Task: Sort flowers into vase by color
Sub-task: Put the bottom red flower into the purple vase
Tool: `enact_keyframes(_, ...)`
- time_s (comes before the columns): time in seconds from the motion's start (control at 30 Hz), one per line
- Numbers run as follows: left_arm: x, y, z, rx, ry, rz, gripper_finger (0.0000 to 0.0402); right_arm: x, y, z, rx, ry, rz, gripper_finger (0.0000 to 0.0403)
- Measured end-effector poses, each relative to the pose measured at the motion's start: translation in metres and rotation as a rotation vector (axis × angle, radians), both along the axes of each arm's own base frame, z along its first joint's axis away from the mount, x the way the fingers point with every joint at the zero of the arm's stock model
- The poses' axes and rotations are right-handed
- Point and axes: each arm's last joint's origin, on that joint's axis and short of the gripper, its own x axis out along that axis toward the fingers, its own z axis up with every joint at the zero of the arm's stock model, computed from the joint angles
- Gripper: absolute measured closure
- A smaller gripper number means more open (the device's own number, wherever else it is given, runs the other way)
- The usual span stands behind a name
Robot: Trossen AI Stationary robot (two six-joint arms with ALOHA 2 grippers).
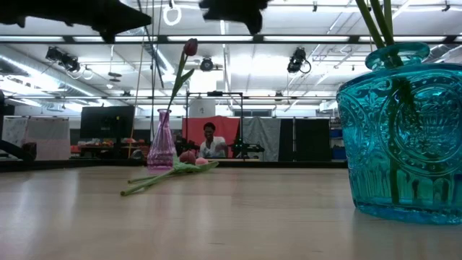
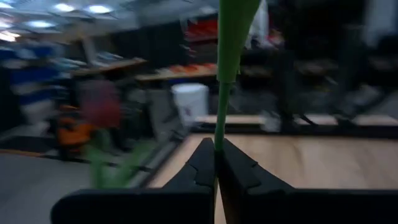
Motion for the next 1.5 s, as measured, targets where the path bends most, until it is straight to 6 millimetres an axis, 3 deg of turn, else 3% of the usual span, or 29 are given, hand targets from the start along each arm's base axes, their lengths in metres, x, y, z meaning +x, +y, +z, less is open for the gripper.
enact_keyframes(0.13, -0.005, 0.009, -0.004, 0.054, 0.016, 0.091, 0.0393, -0.003, 0.003, -0.023, -0.004, 0.007, -0.042, 0.0258)
enact_keyframes(0.37, -0.004, 0.034, -0.007, 0.078, 0.058, 0.16, 0.0393, -0.007, 0.005, -0.045, 0.027, -0.045, -0.042, 0.0258)
enact_keyframes(0.8, 0.007, 0.078, -0.019, 0.032, 0.093, 0.174, 0.0396, -0.008, 0.009, -0.048, 0.039, -0.059, -0.003, 0.0258)
enact_keyframes(1.13, 0.017, 0.087, -0.039, -0.077, 0.21, 0.17, 0.039, -0.009, 0.015, -0.048, 0.053, -0.058, 0.01, 0.0258)
enact_keyframes(1.27, 0.015, 0.086, -0.047, -0.145, 0.271, 0.184, 0.0365, -0.009, 0.015, -0.048, 0.078, -0.06, 0.0, 0.0258)
enact_keyframes(1.5, 0.014, 0.086, -0.045, -0.187, 0.317, 0.186, 0.0252, -0.009, 0.014, -0.048, 0.083, -0.061, -0.011, 0.0258)
